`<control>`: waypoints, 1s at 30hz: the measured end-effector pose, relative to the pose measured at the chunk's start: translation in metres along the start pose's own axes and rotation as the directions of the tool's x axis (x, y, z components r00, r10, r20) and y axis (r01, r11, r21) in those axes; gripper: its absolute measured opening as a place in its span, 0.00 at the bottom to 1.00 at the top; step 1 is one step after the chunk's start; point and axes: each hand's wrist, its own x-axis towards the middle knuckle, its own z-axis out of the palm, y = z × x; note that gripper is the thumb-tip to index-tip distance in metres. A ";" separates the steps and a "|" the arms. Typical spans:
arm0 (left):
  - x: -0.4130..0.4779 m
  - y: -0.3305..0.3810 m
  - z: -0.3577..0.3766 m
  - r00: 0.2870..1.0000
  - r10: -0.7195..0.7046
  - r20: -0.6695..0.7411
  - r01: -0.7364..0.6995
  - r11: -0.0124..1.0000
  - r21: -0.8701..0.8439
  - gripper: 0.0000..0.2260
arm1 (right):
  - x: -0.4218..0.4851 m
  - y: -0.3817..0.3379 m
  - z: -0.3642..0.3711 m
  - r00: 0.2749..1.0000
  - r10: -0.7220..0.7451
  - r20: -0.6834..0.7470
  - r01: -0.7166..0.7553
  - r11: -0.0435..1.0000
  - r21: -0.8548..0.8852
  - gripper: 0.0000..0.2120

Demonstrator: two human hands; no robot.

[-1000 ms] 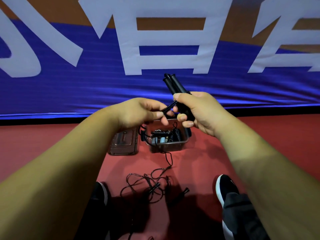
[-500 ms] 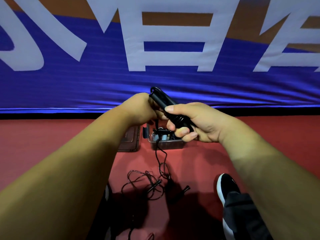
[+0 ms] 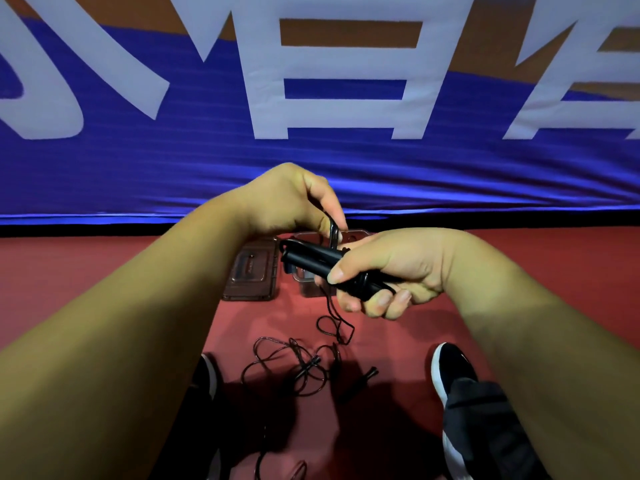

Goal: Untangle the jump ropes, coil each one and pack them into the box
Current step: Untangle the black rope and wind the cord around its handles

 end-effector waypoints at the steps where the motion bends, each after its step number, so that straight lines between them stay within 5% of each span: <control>1: 0.001 0.004 0.002 1.000 0.020 -0.022 -0.019 0.999 0.044 0.10 | 0.000 0.001 -0.002 0.999 0.030 -0.011 -0.030 1.000 -0.003 0.09; 5: 0.005 0.015 0.019 0.992 0.112 -0.050 -0.096 0.964 0.249 0.12 | 0.000 0.003 -0.007 0.982 0.141 -0.124 -0.157 0.979 -0.127 0.09; 9: 0.010 0.012 0.026 0.976 0.214 -0.031 -0.167 0.839 0.518 0.10 | 0.008 0.003 -0.008 0.936 0.102 -0.338 -0.176 0.964 -0.198 0.08; 14: 0.015 0.017 0.031 0.992 0.126 0.010 -0.097 0.706 0.702 0.11 | 0.016 0.005 -0.023 0.755 -0.007 -0.655 -0.151 0.971 -0.184 0.08; 21: 0.017 0.009 0.042 0.972 -0.235 0.017 0.187 0.815 0.549 0.08 | 0.021 0.003 -0.031 0.489 -0.216 -0.845 -0.067 0.957 -0.283 0.13; 24: 0.015 0.004 0.043 0.946 -0.306 0.109 0.292 0.948 0.125 0.08 | 0.023 0.001 -0.034 0.450 -0.250 -0.857 -0.043 0.953 -0.300 0.14; 26: 0.012 0.006 0.038 0.946 -0.303 0.110 0.311 0.949 -0.058 0.12 | 0.024 0.001 -0.039 0.440 -0.258 -0.860 -0.006 0.957 -0.290 0.14; 28: 0.012 0.010 0.032 0.959 -0.282 0.038 0.283 0.959 -0.025 0.15 | 0.024 0.002 -0.041 0.448 -0.251 -0.858 0.045 0.965 -0.258 0.12; 30: 0.014 0.010 0.029 0.969 -0.230 -0.090 0.243 0.951 0.189 0.15 | 0.025 0.002 -0.043 0.459 -0.245 -0.854 0.087 0.969 -0.231 0.11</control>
